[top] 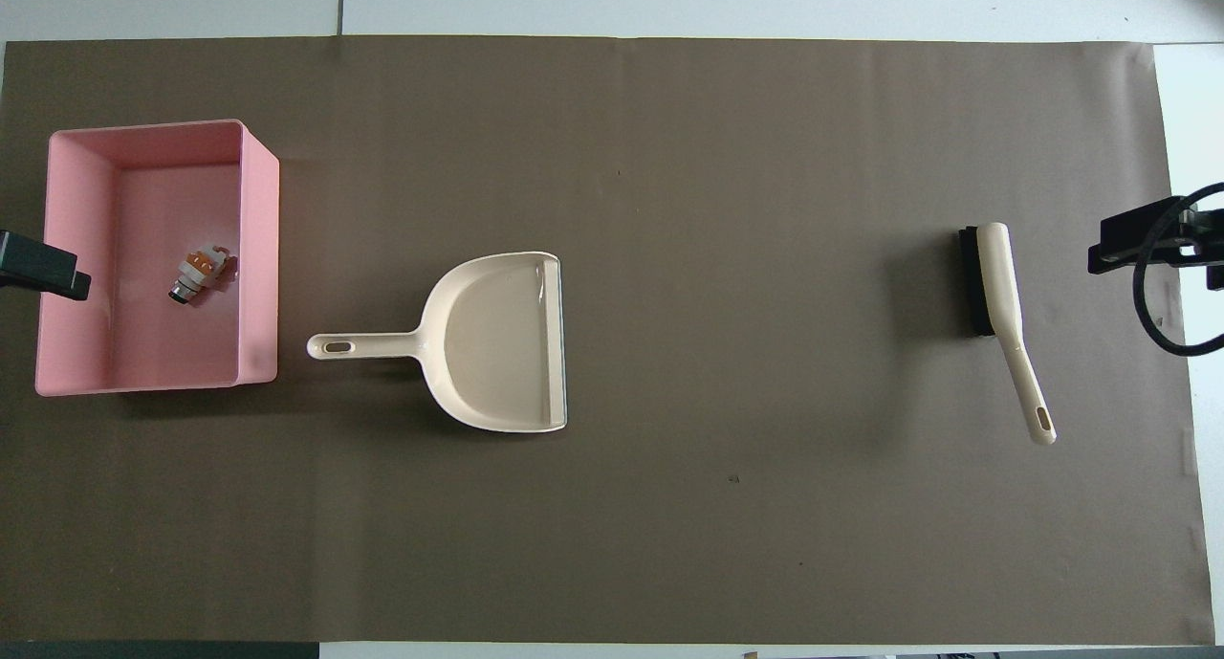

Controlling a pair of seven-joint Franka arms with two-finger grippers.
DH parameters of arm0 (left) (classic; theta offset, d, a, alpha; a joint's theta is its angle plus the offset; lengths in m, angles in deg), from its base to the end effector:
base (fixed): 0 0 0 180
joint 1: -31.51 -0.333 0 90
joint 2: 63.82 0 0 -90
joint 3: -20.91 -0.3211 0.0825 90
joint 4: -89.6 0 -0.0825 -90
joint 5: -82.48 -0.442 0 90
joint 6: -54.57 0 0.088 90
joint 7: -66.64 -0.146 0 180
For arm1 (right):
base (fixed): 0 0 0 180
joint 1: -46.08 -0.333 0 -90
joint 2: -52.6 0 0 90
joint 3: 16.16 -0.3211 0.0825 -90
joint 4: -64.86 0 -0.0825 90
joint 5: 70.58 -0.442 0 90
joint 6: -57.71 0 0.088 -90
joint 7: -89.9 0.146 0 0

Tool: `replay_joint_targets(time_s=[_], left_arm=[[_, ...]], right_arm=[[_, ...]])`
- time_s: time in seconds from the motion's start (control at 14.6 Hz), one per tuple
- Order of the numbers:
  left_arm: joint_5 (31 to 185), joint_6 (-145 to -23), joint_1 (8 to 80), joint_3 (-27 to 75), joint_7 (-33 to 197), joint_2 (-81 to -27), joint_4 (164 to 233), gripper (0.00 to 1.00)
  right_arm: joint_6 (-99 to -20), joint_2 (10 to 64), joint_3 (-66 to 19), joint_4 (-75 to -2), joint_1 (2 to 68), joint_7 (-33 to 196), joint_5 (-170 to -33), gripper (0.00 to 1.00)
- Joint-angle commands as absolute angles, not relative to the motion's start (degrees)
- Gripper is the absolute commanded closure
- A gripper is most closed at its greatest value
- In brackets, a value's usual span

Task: Clean e-waste and dump in bin

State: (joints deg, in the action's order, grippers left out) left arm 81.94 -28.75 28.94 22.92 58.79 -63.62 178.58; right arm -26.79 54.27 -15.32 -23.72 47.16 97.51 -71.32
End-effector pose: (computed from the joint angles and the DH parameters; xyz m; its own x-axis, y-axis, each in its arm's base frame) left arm 0.5970 0.0073 0.5884 0.9867 -0.1259 -0.1024 -0.1260 -0.9920 0.0047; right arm 0.5915 -0.0180 0.6130 0.9855 -0.1643 -0.0434 -0.1648 -0.9863 -0.0076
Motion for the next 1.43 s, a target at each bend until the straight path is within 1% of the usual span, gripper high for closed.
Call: replay_joint_targets(time_s=[0.0, 0.07, 0.41, 1.37], left_arm=[[82.75, -27.52, 29.13, 22.93, 59.87, -65.48, 180.55, 0.02], [82.75, -28.04, 29.22, 22.93, 59.96, -66.18, 181.70, 0.02], [82.92, -29.98, 29.22, 22.93, 60.40, -65.31, 180.31, 0.02], [82.39, -29.81, 28.96, 22.84, 60.22, -65.49, 181.01, 0.02]], right_arm=[[-27.81, 54.44, -15.10, -24.08, 47.05, 96.40, -71.99, 0.00], [-27.72, 54.44, -15.10, -24.08, 47.05, 96.66, -71.99, 0.00], [-27.19, 54.53, -15.01, -24.35, 47.14, 96.58, -71.99, 0.00], [-27.19, 54.53, -15.10, -24.35, 47.14, 96.58, -71.99, 0.00]])
